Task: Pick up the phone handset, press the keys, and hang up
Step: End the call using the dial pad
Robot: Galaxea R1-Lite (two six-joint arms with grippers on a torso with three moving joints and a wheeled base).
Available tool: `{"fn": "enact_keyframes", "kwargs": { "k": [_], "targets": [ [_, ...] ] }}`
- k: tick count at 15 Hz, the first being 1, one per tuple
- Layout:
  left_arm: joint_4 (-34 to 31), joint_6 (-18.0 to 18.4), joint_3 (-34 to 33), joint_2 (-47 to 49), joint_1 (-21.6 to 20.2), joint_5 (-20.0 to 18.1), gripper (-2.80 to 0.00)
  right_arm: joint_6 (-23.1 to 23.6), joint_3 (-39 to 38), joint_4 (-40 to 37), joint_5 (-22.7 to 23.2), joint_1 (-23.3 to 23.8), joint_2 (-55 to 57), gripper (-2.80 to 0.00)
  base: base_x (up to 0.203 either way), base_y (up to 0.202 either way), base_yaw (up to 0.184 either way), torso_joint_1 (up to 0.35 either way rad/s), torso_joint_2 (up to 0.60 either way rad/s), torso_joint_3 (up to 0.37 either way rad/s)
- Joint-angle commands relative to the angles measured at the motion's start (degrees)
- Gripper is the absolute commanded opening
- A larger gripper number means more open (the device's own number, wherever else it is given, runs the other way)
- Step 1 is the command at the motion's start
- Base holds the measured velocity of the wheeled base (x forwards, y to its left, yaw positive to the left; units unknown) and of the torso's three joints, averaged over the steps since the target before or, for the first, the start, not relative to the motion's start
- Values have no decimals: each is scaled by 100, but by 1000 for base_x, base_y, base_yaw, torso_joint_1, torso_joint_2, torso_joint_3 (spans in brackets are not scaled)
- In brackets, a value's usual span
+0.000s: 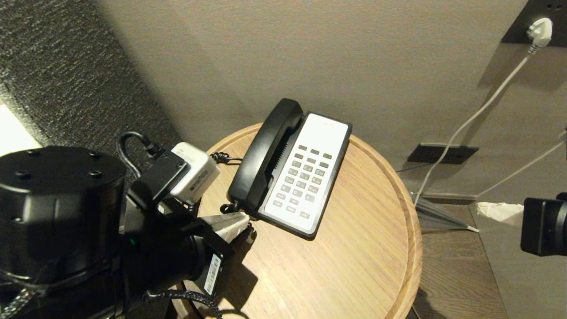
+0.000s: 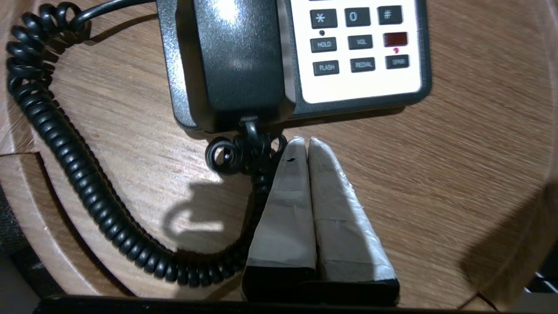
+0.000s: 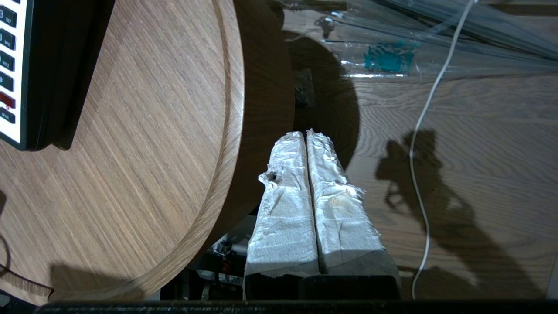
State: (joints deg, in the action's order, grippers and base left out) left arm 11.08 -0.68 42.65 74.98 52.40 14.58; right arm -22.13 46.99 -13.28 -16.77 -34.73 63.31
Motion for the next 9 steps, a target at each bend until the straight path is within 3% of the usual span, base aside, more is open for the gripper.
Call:
{"fn": "enact_keyframes", "kwargs": {
  "k": [1,6,9],
  "targets": [
    [8,-2,-165,-391,77,10,-280,-11,-6,-8,8,-7,52,-280,0,0,0,0,0,0],
    [8,-19,-292,-1032,173,10,-280,-20,585,-8,10,-155,694,-280,0,0,0,0,0,0],
    [17,-20,-271,-1382,168,18,-280,-32,986,-8,-7,-722,1215,-280,0,0,0,0,0,0]
  ]
}}
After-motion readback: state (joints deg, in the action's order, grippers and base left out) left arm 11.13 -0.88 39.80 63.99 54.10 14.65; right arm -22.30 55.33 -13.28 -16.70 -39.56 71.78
